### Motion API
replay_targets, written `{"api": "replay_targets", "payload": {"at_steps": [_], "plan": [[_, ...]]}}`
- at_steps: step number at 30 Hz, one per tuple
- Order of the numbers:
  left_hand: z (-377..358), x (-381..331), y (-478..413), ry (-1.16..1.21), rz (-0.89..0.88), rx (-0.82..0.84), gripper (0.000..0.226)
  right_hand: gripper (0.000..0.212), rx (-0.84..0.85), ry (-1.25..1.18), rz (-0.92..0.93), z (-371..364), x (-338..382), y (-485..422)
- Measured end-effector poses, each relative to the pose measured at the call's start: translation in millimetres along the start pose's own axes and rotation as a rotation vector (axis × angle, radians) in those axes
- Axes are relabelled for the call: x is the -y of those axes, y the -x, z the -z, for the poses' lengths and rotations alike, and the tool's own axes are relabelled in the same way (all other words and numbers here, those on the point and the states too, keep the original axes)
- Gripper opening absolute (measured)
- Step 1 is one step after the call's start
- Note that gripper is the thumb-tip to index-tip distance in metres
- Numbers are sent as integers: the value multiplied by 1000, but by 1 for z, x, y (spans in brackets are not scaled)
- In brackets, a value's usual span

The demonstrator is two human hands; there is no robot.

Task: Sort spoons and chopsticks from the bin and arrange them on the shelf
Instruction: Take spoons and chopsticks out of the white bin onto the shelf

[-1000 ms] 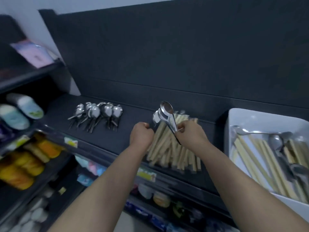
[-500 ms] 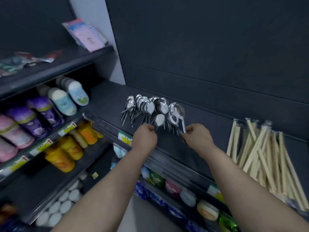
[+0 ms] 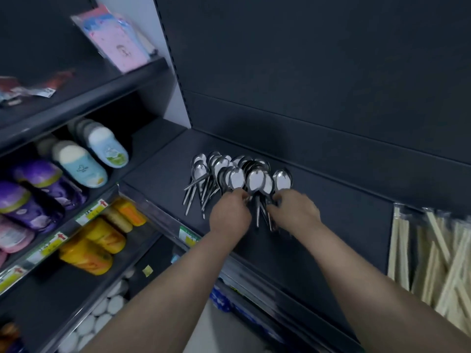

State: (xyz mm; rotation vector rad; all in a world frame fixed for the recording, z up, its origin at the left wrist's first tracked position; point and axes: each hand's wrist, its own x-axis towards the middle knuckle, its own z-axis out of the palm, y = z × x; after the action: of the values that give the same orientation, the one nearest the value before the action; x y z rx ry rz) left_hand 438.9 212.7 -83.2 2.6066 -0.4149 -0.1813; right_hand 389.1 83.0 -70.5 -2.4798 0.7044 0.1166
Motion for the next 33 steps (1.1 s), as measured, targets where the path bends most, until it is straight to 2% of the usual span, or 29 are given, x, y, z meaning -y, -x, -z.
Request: {"api": "replay_targets", "payload": {"at_steps": [4, 7, 9, 14, 19, 24, 33], "plan": [[6, 1, -10, -37, -23, -14, 28, 25, -26, 217, 69, 7, 9, -6], [15, 0, -12, -46, -61, -22, 29, 20, -62, 316, 103, 12, 11, -5], [19, -3, -7, -74, -109, -13, 31, 14, -88, 386, 118, 14, 8, 4], [6, -25, 29, -167, -283, 4, 28, 25, -161, 462, 124, 14, -25, 54], [-26, -59, 79, -76, -413, 100, 32, 25, -213, 481, 11, 28, -78, 120], [-45, -119, 124, 2, -590, 153, 31, 22, -299, 460, -179, 64, -131, 183], [-82, -269, 215, 99, -904, 283, 26, 22, -636, 444, -479, 139, -253, 298]]}}
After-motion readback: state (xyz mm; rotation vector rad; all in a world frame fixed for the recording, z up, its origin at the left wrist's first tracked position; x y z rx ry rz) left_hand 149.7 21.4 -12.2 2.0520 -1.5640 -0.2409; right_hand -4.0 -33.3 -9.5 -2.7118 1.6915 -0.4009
